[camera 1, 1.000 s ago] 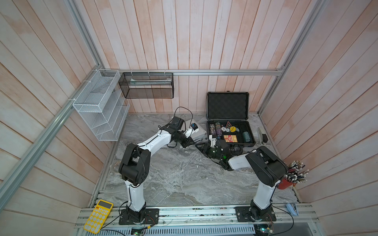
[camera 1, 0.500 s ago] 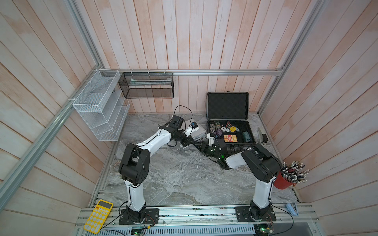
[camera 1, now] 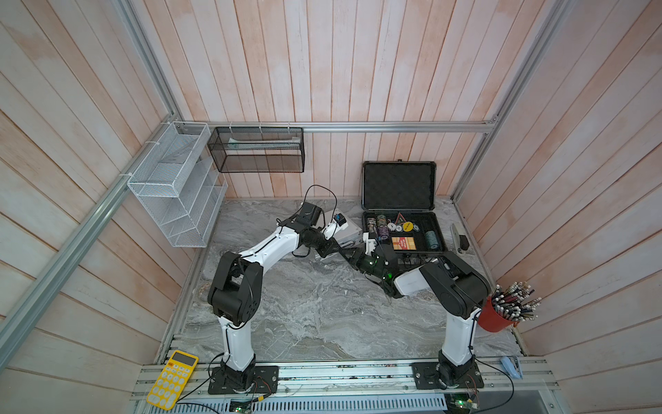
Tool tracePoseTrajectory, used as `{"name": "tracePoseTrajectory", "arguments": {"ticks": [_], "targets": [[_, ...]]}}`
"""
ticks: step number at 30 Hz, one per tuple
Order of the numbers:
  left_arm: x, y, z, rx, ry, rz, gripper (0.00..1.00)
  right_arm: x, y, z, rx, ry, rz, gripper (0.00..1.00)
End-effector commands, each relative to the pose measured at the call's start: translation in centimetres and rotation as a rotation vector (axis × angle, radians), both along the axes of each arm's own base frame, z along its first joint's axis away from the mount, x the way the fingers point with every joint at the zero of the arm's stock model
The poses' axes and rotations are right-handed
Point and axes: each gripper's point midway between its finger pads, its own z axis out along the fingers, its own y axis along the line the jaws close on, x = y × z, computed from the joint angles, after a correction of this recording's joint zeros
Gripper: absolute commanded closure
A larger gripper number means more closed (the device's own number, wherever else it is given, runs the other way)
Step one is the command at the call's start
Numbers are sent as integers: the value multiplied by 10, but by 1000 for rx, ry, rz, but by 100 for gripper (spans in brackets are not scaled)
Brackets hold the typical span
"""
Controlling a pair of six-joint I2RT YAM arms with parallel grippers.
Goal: Open the poker set cases
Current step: Open the fastener on the poker set case.
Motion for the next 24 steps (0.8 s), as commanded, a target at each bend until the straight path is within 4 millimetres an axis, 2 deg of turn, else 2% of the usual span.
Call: {"name": "tracePoseTrajectory", "arguments": {"ticks": [1, 16, 24], "targets": [[3, -15, 36, -104, -69, -50, 100, 6, 3, 22, 49, -85, -8, 76], [4, -8, 12, -82, -38, -32, 100, 2, -6, 56, 140, -149, -9, 82], [7, -5, 5, -82, -23, -21, 100, -8, -6, 61, 197, -143, 18, 83]]}}
